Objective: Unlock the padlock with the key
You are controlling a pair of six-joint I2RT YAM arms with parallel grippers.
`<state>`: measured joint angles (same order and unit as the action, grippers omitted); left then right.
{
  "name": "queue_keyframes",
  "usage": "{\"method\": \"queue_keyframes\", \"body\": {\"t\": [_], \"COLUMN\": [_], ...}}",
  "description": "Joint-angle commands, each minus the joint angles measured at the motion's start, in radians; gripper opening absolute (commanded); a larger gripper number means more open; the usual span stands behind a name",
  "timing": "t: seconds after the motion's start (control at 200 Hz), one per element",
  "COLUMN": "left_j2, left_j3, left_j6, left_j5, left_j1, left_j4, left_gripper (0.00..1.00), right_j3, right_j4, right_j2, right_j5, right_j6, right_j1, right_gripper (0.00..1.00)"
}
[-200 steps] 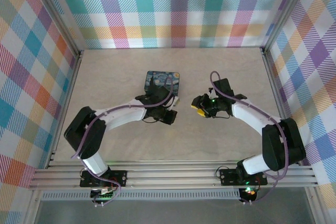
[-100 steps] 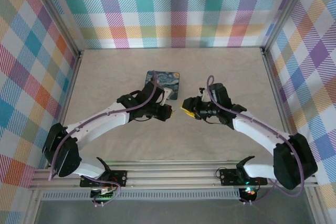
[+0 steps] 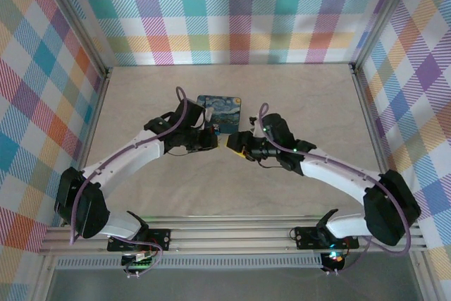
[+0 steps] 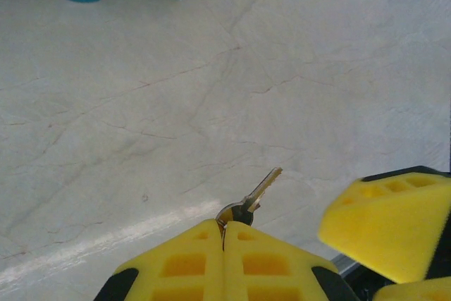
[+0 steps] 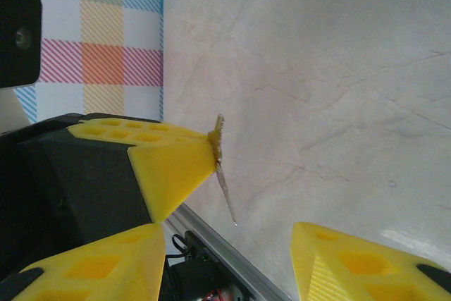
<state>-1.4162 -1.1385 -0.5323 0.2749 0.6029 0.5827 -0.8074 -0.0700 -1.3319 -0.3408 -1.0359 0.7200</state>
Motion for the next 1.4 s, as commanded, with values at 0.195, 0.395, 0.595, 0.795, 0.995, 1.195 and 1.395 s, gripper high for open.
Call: {"method": "queue_keyframes", "body": {"t": [0.195,0.395,0.595,0.795,0.995,1.195,1.395], "left_j2": [0.022,0.028,0.022,-0.003,-0.025,-0.073,-0.052], "left_j3": [-0.017,-0.02,-0.026,-0.043,-0.098,-0.142,-0.128], "left_j6": [0.033,0.18,0.198,0.209,0.209,0.005,-0.139], "left_j5": [0.173,0.161,0.184,0.246,0.157,0.027,0.018], "left_j1": [-0.022,-0.022,-0.022,-0.022,-0.023,-0.058,-0.078], "left_j4": [-0.066,-0.037,-0.098,-0.15,-0.057,0.054,0.06], "left_gripper": [0.0,0.0,0.0,0.0,0.0,0.0,0.0], "right_j3": [-0.087,-0.116,-0.281,-0.351,-0.299,-0.197,-0.127], "right_j4": [0.093,0.175,0.284,0.308,0.313,0.284,0.14], "right_j2": [0.008,0.018,-0.072,-0.163,-0.089,0.027,0.021], "right_j5": [0.069,0.066,-0.043,-0.144,-0.106,-0.024,-0.034], "right_j6": [-0.014,-0.1,-0.003,0.013,0.008,0.024,-0.013], "right_j1": [0.003,-0.07,-0.115,-0.119,-0.119,-0.119,-0.099], "right_gripper": [0.48,0.47,0.47,0.44,0.52,0.54,0.53]}}
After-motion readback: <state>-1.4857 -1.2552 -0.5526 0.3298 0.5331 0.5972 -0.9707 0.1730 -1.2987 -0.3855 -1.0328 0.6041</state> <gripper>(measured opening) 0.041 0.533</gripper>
